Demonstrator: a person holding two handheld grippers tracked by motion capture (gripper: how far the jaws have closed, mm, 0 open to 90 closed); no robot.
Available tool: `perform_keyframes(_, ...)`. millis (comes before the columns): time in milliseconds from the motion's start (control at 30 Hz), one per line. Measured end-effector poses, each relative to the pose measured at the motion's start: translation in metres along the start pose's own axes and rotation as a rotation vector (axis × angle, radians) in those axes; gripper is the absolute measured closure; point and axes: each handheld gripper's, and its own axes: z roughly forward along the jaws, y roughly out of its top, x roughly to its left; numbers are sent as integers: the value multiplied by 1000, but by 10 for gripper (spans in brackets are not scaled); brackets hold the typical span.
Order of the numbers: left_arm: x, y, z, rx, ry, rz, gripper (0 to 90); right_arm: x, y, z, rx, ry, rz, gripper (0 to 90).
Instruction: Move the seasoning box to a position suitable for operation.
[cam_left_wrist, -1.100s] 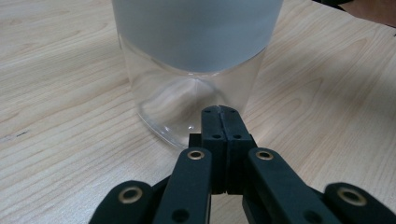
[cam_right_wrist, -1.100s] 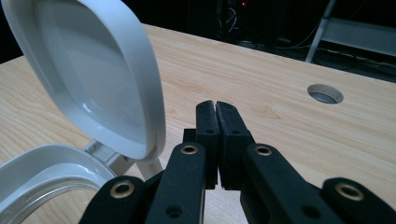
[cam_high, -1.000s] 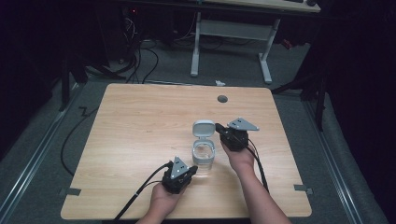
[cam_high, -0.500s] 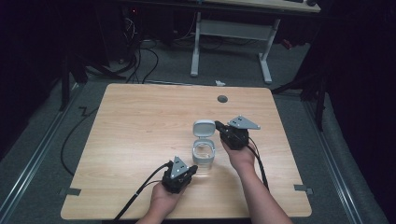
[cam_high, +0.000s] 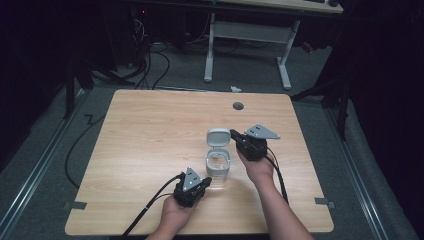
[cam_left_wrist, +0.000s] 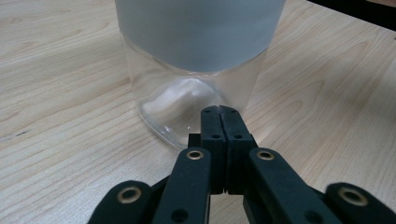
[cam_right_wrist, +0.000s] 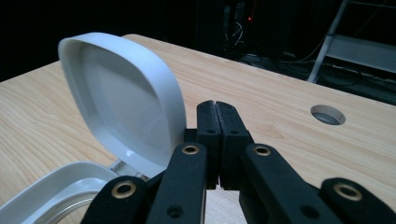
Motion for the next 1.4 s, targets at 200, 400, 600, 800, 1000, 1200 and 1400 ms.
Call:
perform_keyframes(200,0,0,0,-1,0,1,894,4,1,-6,-7,2,-19,897)
perform_keyframes(400,0,0,0,0,0,3,894,2,5,-7,-23,-6,-15,897)
perform_keyframes(600,0,0,0,5,1,0,894,-2,8,6,3,2,0,897)
perform_keyframes(800,1,0,0,6,2,2,895,4,4,0,-6,16,-13,896)
perform_keyframes(1000,0,0,0,2,3,1,894,11,-3,-13,-15,32,-34,896)
perform_keyframes(1200,1,2,-2,2,3,-8,884,18,-10,-25,-27,35,-51,892)
perform_keyframes(1400,6,12,-13,-16,7,6,866,12,-14,-28,-16,22,-38,879)
